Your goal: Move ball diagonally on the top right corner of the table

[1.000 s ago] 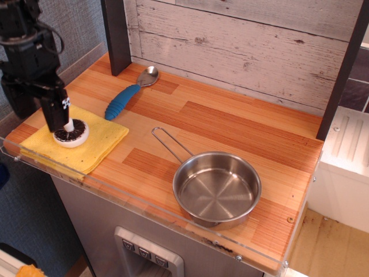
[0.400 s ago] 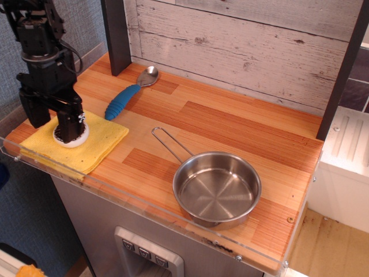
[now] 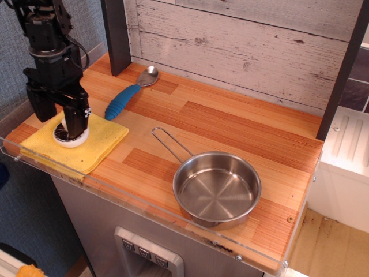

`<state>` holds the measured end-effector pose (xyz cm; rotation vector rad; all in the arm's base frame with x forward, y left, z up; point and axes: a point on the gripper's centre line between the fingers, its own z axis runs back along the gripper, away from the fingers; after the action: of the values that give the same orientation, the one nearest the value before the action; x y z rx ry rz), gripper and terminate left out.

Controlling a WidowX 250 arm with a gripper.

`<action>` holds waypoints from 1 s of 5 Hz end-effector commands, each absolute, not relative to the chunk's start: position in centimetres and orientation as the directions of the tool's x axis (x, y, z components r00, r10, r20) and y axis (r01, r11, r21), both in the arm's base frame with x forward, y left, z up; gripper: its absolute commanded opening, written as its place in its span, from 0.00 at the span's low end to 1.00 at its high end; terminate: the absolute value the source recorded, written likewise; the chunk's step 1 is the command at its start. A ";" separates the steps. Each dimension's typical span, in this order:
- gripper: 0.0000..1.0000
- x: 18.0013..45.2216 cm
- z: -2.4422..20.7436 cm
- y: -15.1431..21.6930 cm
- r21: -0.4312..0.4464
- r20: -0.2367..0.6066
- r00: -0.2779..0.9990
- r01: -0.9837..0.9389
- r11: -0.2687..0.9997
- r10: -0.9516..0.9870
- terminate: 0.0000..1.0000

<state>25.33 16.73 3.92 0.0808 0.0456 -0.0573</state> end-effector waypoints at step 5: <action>0.00 25.3 5.6 15.0 0.108 -0.008 0.993 0.120 0.987 -0.120 0.00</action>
<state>24.54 14.31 4.31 0.0655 0.0471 -0.1115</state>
